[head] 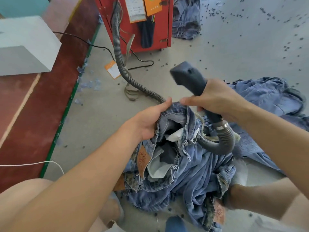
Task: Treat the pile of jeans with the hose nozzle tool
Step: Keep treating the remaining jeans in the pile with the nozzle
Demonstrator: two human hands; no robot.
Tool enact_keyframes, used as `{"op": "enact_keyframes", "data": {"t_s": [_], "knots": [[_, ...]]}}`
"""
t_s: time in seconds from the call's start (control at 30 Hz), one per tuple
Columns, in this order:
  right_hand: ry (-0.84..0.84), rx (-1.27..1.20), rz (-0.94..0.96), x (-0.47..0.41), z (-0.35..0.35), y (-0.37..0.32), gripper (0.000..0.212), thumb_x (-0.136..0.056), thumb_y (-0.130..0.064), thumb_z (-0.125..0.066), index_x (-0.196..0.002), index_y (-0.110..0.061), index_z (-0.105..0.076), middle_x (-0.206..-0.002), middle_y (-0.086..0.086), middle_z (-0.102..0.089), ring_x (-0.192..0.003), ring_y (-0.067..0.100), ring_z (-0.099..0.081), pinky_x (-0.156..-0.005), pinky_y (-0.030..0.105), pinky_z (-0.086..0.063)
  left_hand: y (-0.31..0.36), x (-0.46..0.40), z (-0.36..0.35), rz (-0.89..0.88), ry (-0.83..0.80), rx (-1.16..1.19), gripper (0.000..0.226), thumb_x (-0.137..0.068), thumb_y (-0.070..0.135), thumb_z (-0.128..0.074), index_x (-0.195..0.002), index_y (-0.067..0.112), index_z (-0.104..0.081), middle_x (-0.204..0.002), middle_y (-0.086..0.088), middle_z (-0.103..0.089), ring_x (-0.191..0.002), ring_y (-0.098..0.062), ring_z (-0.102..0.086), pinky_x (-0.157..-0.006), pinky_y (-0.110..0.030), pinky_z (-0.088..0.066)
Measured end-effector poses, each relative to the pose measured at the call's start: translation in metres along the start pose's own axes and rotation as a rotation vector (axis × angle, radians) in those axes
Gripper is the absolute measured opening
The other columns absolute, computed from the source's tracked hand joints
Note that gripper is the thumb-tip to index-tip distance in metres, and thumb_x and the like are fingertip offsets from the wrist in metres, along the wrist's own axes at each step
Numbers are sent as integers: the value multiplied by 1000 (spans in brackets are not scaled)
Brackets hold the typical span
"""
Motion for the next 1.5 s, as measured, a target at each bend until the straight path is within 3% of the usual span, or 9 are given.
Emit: {"op": "enact_keyframes", "data": {"t_s": [0.13,0.3,0.5,0.63,0.7,0.83,1.17,1.4,1.5], "knots": [[-26,116,-18,-7,-12,3,33,-79,-20,-87,-100,-6,-66,-69,14,-71,-56,21,-62,-58,34,-51,-3,-1,16,-130,-12,-93,61,-89,47,-67,-134,6,-63,-127,-17,-71,-117,-34,-68,-101,-44,-55],[64,-55,-128,-20,9,18,25,-78,-15,-78,-93,2,-69,-56,12,-62,-51,22,-55,-58,37,-47,-9,7,64,-180,242,-847,55,-83,8,-84,-132,25,-64,-123,2,-69,-114,-16,-65,-95,-32,-55],[106,-84,-174,-28,11,21,25,-74,-22,-77,-85,0,-72,-50,9,-60,-46,20,-53,-60,33,-48,-4,27,101,-167,207,-746,29,-98,3,-66,-108,29,-70,-105,9,-77,-108,-20,-71,-78,-19,-55],[131,-90,-186,-33,17,22,20,-75,-21,-77,-82,-4,-68,-47,6,-58,-37,16,-50,-50,27,-45,-1,45,99,-170,-97,-294,36,-99,24,-64,-133,11,-63,-131,-20,-68,-119,-37,-67,-94,-41,-60],[133,-72,-179,-34,19,24,21,-76,-21,-77,-83,-3,-68,-48,7,-59,-38,16,-51,-52,29,-45,-1,50,93,-162,-177,-172,41,-97,32,-63,-133,12,-66,-136,-23,-65,-122,-39,-66,-94,-42,-59],[129,-4,-123,-31,18,25,19,-79,-18,-77,-88,-4,-69,-51,9,-64,-41,17,-54,-57,32,-47,-4,51,82,-169,-157,-69,33,-102,31,-55,-123,14,-74,-131,-22,-68,-114,-34,-70,-91,-42,-60],[138,23,-53,-24,19,23,18,-80,-16,-80,-92,-11,-68,-57,11,-67,-43,16,-59,-58,32,-51,1,43,83,-218,-131,10,34,-102,27,-57,-129,12,-71,-135,-21,-66,-120,-35,-67,-96,-43,-58],[129,43,-38,-21,14,19,17,-82,-15,-79,-91,-9,-67,-57,12,-66,-49,22,-57,-61,36,-50,6,35,100,-274,107,-121,40,-96,-5,-61,-130,16,-65,-125,-15,-73,-106,-29,-73,-82,-37,-63],[117,48,-26,-22,12,16,17,-82,-15,-79,-91,-9,-67,-60,15,-69,-52,24,-59,-65,39,-52,3,37,103,-350,446,-496,38,-92,-2,-69,-125,16,-64,-118,-1,-74,-112,-20,-69,-91,-33,-59]]}}
Point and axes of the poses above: each hand's wrist, its own x-axis away from the middle knuckle, its own z-axis out of the back of the hand, y = z × x, the point moved 2 cm from there along -x, towards the middle knuckle
